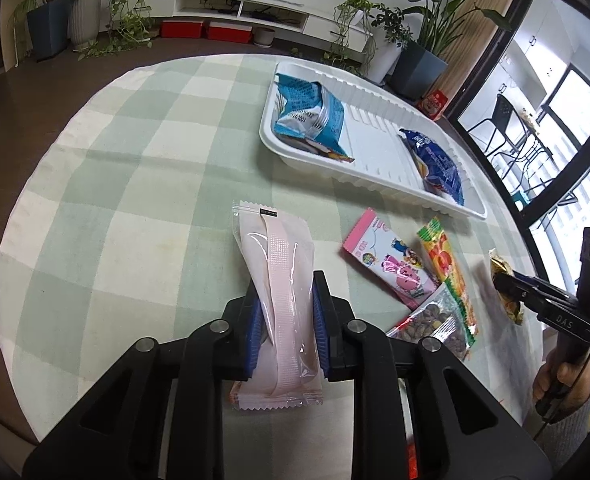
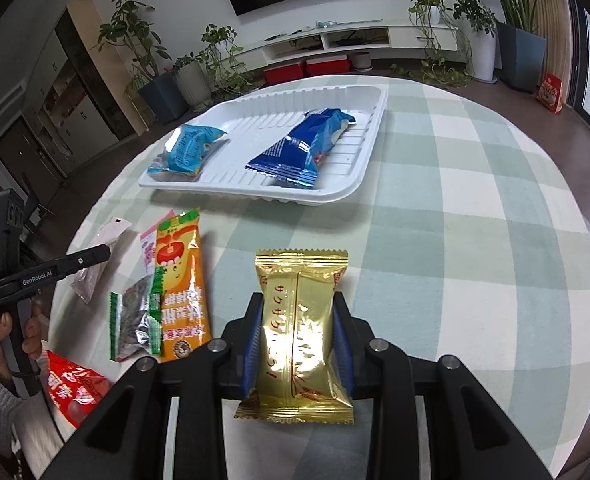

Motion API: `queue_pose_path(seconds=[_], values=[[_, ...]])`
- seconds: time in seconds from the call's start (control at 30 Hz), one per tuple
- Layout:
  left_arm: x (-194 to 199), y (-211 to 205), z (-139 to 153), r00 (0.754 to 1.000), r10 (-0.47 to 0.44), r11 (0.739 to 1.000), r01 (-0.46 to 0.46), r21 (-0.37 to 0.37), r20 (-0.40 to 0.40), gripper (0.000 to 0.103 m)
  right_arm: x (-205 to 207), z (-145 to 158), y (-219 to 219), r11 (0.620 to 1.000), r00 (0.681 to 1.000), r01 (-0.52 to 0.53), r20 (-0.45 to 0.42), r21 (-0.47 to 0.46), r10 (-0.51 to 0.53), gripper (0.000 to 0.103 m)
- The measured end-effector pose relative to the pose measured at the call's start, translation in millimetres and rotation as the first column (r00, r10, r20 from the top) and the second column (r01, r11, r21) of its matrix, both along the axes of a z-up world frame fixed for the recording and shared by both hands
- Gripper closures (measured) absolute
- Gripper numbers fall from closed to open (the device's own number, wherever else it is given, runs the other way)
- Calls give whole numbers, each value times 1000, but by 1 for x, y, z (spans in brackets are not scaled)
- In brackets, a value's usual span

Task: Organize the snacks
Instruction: 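Carry both wrappers to the white tray and lower them in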

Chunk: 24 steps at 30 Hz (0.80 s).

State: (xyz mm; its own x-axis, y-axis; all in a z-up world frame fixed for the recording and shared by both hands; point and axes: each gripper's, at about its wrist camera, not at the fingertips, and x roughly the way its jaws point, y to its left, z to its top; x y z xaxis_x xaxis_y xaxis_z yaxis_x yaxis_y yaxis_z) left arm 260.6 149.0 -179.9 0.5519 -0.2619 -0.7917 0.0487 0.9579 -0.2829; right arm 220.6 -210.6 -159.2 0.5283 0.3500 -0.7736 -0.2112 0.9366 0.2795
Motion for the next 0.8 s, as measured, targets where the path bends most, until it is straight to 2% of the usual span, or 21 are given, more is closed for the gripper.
queue_pose_path(seconds=[0.23, 0.63, 0.8], values=[[2, -8, 21, 999, -31, 999, 32, -28, 35, 83, 1, 11, -3, 995, 1000, -5, 6, 105, 4, 68], [35, -39, 49, 992, -105, 993, 109, -50, 72, 83, 23, 32, -9, 978, 1000, -12, 21, 209, 8, 68], [55, -51, 58, 989, -128, 989, 133, -59, 80, 83, 43, 43, -7, 975, 999, -25, 41, 220, 16, 68]])
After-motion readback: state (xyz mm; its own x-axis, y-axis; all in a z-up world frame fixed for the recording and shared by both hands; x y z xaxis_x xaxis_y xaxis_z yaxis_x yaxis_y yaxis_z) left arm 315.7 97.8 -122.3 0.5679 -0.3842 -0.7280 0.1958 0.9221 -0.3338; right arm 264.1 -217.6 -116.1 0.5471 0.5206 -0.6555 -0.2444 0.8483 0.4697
